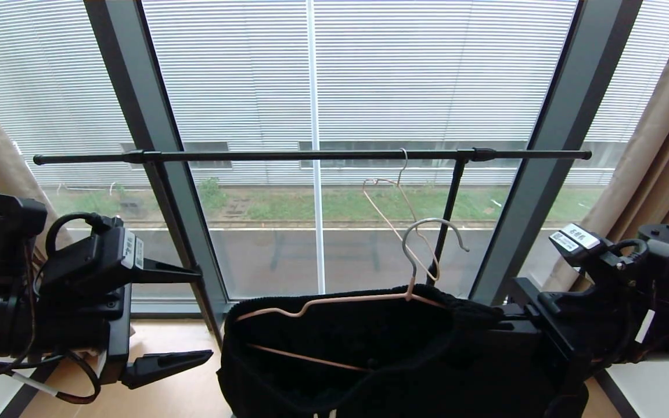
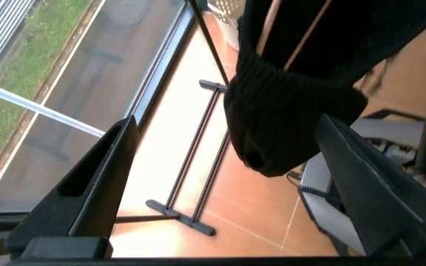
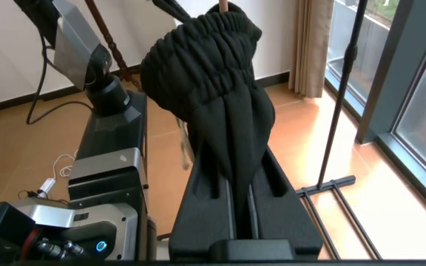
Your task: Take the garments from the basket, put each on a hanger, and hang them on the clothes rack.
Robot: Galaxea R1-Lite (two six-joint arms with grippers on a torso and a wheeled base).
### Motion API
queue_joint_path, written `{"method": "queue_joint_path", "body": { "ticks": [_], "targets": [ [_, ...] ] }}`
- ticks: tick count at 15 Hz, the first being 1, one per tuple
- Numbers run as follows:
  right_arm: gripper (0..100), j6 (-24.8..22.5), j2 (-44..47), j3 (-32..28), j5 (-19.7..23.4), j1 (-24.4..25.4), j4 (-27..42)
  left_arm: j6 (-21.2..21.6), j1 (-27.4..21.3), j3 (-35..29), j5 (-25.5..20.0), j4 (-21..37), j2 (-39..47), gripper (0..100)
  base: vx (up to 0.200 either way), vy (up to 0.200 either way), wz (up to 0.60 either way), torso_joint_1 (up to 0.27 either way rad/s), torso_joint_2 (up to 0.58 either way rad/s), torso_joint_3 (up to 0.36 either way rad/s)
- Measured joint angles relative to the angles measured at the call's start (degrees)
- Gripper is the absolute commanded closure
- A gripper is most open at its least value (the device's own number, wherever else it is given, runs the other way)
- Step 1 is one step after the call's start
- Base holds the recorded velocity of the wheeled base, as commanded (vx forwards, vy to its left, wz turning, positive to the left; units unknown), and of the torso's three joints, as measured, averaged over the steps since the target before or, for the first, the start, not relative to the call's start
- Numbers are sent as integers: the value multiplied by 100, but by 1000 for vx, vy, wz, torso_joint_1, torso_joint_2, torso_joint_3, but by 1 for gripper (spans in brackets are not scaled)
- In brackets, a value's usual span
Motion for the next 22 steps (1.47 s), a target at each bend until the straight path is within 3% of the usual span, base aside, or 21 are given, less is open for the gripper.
{"method": "queue_joint_path", "body": {
  "ticks": [3, 7, 15, 22],
  "targets": [
    [100, 2, -7, 4, 1, 0, 9, 213, 0, 30, 45, -62, 285, 0, 0, 0, 0, 0, 0, 0],
    [100, 2, -62, 52, 112, 15, 12, 161, -297, -144, 639, -244, 683, 0, 0, 0, 0, 0, 0, 0],
    [100, -4, -88, 100, 228, 28, 11, -918, -1089, -789, 723, -243, 1130, 0, 0, 0, 0, 0, 0, 0],
    [100, -4, -84, 116, 228, 48, 11, -1074, -1596, -1150, 723, -243, 1319, 0, 0, 0, 0, 0, 0, 0]
  ]
}}
